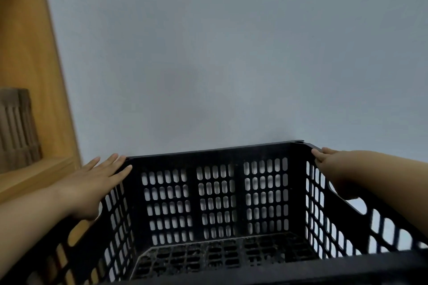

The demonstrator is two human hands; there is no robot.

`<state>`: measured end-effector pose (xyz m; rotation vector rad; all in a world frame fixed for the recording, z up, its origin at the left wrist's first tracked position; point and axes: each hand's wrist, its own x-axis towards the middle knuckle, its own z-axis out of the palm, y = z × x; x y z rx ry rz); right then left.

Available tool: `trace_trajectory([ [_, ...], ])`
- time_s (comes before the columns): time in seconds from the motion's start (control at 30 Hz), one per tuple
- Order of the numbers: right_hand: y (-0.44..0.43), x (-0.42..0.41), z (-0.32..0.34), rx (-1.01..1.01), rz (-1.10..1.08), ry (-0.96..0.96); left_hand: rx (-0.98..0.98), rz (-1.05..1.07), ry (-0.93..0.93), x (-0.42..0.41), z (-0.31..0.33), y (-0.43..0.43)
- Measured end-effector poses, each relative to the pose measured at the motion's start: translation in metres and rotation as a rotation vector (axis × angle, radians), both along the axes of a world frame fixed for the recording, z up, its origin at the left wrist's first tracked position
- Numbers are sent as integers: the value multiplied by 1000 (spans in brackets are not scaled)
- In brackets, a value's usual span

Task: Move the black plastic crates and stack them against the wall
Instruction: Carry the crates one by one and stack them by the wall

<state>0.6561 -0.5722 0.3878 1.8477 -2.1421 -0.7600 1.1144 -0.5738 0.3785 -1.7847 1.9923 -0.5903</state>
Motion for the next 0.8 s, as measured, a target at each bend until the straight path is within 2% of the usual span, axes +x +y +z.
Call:
trace_trajectory([
  [0.1, 6, 6, 4, 36, 5, 51, 6, 47, 5, 1, -2, -2],
  [0.27, 14, 4, 7, 27, -15, 20, 4, 99, -15, 1, -2, 7],
  [0.43, 31, -4, 7, 28, -23, -9, 102, 215, 50, -8, 4, 28],
  [0.8, 51, 2, -3, -102, -52, -102, 49, 192, 118, -6, 4, 43],
])
